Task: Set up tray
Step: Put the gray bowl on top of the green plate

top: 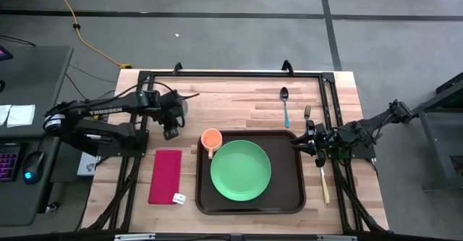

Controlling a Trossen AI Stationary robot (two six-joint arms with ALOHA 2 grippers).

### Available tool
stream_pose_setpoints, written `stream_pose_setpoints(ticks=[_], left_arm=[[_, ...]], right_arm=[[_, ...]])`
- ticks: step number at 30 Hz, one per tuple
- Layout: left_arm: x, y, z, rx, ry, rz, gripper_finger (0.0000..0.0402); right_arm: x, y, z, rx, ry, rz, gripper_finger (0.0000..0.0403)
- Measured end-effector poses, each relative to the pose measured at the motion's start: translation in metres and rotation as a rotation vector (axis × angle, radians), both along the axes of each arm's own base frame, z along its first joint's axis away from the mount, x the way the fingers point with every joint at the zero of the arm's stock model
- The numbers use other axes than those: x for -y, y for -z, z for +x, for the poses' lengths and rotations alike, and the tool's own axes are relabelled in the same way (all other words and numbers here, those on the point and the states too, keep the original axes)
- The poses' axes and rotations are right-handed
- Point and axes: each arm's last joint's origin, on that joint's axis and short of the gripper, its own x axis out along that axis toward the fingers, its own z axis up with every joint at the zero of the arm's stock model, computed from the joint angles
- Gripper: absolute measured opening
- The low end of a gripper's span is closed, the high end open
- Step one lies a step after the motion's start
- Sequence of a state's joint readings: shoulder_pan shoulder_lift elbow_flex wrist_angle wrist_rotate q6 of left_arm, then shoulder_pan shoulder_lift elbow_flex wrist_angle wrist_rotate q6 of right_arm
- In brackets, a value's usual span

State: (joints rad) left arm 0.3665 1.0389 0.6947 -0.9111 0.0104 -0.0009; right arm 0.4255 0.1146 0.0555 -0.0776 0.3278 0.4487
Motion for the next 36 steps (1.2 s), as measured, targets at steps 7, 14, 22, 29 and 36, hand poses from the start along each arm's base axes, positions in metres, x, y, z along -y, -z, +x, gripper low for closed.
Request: stream_pose_setpoints(ticks=[7,14,22,29,36], left_arm=[[0.0,0.009,-0.001,-0.003,-0.032,0.007,0.0179],[0.001,0.016,-0.003,-0.014,-0.035,0.005,0.0179],[0.0,0.021,-0.007,-0.047,-0.093,0.032,0.0179],[0.0,0.021,-0.006,-0.045,-0.092,0.032,0.0179],[0.001,0.021,-0.006,-0.039,-0.083,0.012,0.0179]], right_arm=[[0.0,0.0,0.0,0.0,0.001,0.0,0.0099],[0.0,0.0,0.0,0.0,0.001,0.0,0.0099],[0.0,0.0,0.0,0.0,-0.001,0.0,0.0099],[0.0,0.0,0.0,0.0,-0.001,0.0,0.0099],[0.0,0.0,0.0,0.0,-0.002,0.0,0.0099]])
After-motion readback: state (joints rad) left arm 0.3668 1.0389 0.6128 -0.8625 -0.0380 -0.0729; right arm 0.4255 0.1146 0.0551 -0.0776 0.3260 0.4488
